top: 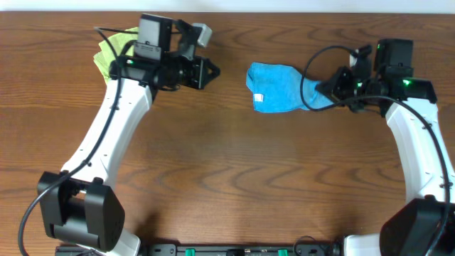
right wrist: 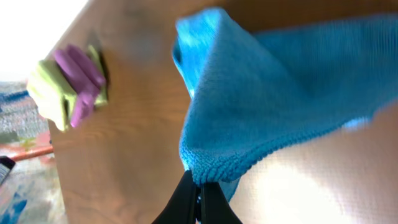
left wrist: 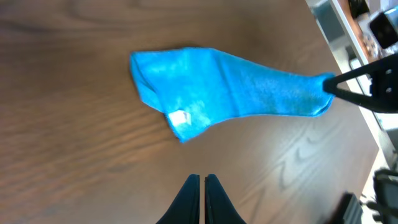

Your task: Fold the cloth

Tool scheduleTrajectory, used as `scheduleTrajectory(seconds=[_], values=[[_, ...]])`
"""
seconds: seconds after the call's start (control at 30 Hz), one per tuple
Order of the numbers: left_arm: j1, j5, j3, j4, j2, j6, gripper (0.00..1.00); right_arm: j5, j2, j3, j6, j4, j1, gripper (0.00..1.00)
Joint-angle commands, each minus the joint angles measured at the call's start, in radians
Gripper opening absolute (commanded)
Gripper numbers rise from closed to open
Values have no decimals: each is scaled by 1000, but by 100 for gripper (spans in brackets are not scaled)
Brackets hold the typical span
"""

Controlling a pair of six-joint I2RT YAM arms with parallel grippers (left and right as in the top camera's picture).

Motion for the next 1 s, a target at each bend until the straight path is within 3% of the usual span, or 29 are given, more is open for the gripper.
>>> scheduleTrajectory(seconds=[0.0, 0.2, 0.33, 0.67, 0.97], values=[[-28, 7, 17, -7, 8, 11, 6, 9, 4, 20, -15, -75, -3, 2], [-35, 5, 17, -23, 8, 11, 6, 231, 4, 20, -15, -300, -3, 2], [-48, -32, 16, -66, 8, 16, 6, 367, 4, 19, -24, -359, -2, 2], [-119, 61, -188, 5, 8, 3, 6, 385, 4, -109, -57, -333, 49, 2], [-137, 7, -341, 159, 9, -12, 6, 368, 4, -221, -69, -254, 59, 1]])
